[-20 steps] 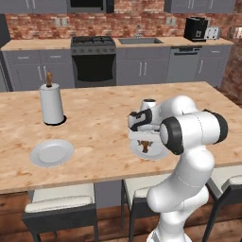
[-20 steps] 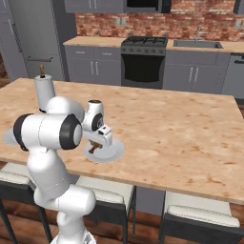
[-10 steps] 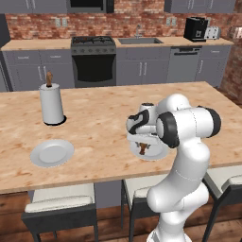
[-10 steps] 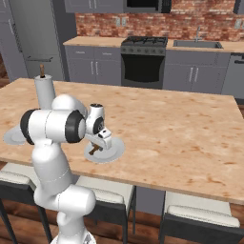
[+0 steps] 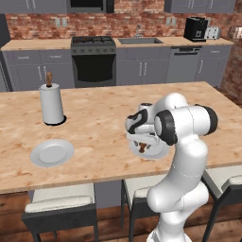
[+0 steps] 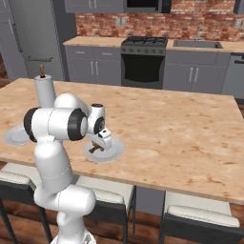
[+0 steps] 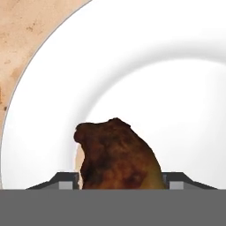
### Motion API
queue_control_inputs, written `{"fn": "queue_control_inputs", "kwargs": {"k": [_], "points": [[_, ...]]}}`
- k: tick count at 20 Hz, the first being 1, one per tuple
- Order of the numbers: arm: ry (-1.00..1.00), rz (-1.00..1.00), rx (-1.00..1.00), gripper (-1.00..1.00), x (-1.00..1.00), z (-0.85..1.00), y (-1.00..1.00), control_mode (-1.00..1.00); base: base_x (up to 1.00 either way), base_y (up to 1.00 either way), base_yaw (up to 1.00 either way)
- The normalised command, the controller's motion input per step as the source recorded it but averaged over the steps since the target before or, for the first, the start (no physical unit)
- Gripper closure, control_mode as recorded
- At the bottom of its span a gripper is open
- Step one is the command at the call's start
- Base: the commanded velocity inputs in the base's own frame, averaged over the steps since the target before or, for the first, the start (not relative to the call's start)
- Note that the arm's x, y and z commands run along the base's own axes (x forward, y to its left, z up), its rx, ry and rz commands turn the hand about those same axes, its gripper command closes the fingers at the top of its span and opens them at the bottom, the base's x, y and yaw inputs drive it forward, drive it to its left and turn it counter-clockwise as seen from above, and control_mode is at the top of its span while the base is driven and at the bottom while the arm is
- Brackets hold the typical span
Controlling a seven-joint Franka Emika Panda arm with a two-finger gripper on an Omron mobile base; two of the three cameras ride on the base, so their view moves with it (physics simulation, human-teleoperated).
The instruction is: Take the chicken drumsticks from the pan and place one on each plate on the dining counter.
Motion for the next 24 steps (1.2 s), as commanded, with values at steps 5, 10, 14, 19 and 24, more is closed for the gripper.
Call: {"fn": "queue_control_inputs", "kwargs": {"k": [5, 10, 14, 19, 24], "points": [[0.00, -0.03, 0.00, -1.00, 0.03, 0.00, 0.00, -1.00, 0.00, 0.00, 0.00], [-0.05, -0.01, 0.00, -1.00, -0.01, 0.09, 0.00, -1.00, 0.00, 0.00, 0.00], [-0.06, -0.04, 0.00, -1.00, -0.08, 0.27, 0.00, -1.00, 0.00, 0.00, 0.00], [-0.05, -0.02, 0.00, -1.00, -0.14, 0.39, 0.00, -1.00, 0.00, 0.00, 0.00], [-0.01, -0.01, 0.00, -1.00, -0.39, 0.47, 0.00, -1.00, 0.00, 0.00, 0.00]]}}
